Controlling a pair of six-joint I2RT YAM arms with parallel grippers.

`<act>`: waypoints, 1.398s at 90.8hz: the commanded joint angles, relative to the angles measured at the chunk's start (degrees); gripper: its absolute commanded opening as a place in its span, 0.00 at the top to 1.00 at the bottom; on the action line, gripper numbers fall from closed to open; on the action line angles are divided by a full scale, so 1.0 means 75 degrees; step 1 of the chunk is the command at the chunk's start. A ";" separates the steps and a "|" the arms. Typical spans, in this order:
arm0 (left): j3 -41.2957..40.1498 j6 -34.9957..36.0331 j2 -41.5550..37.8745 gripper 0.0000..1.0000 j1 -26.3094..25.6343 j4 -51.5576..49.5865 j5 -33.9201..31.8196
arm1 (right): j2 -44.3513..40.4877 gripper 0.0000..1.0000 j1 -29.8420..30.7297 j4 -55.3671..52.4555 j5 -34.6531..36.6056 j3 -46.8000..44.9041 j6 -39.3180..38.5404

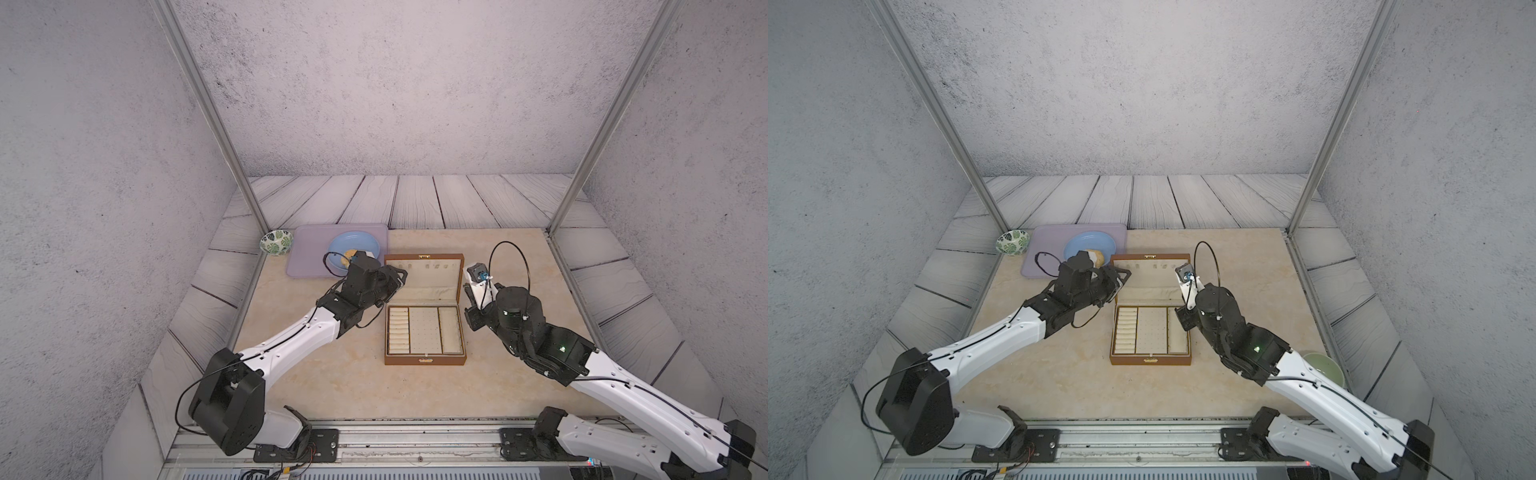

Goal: Put jewelry chain into jewelry box
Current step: Open the fastener on the jewelry box.

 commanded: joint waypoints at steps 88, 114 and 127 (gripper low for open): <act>0.0472 -0.1598 0.1524 0.54 -0.0529 0.1539 -0.2209 | -0.1007 1.00 -0.0037 -0.0252 0.0144 -0.0287 -0.0109; 0.0516 -0.1652 0.1665 0.54 -0.0508 0.1710 -0.2389 | -0.0981 1.00 -0.0037 -0.0180 0.0137 -0.0343 -0.0111; 0.0537 -0.1713 0.1777 0.54 -0.0494 0.1800 -0.2446 | -0.0977 1.00 -0.0036 -0.0121 0.0113 -0.0387 -0.0105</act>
